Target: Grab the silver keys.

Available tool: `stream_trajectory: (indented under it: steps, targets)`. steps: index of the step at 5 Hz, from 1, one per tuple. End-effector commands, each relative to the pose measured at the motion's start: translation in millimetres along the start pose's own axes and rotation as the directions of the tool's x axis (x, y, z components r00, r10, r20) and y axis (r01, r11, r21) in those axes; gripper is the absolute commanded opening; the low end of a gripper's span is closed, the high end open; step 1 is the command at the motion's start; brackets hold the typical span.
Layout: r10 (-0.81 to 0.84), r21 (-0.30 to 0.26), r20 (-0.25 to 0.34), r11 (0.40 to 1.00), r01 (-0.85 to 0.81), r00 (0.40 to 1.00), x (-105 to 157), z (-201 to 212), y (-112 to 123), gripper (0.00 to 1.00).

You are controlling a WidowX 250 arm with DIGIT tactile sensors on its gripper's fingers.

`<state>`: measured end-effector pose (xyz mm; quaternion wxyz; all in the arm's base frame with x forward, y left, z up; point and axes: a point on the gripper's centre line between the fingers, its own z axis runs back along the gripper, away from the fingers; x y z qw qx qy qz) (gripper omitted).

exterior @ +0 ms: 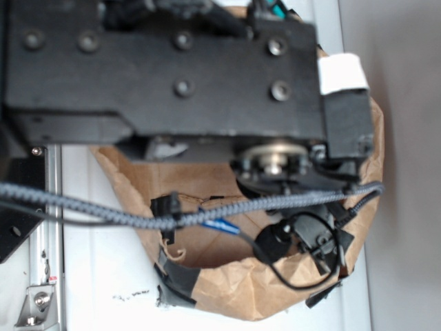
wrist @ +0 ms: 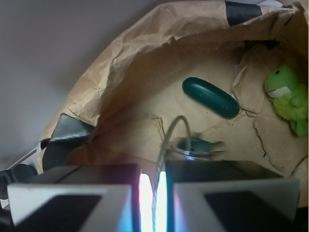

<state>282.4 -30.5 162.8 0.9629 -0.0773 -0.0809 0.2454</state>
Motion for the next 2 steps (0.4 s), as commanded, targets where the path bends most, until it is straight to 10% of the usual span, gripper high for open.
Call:
stream_trajectory:
  steps: [1,2]
  targets:
    - [0.027,0.024,0.018,0.999,-0.028,0.999,0.7,20.9,19.9,0.00]
    - [0.036,0.089,0.057,0.995,-0.041,0.998,-8.8,5.6,22.0,0.00]
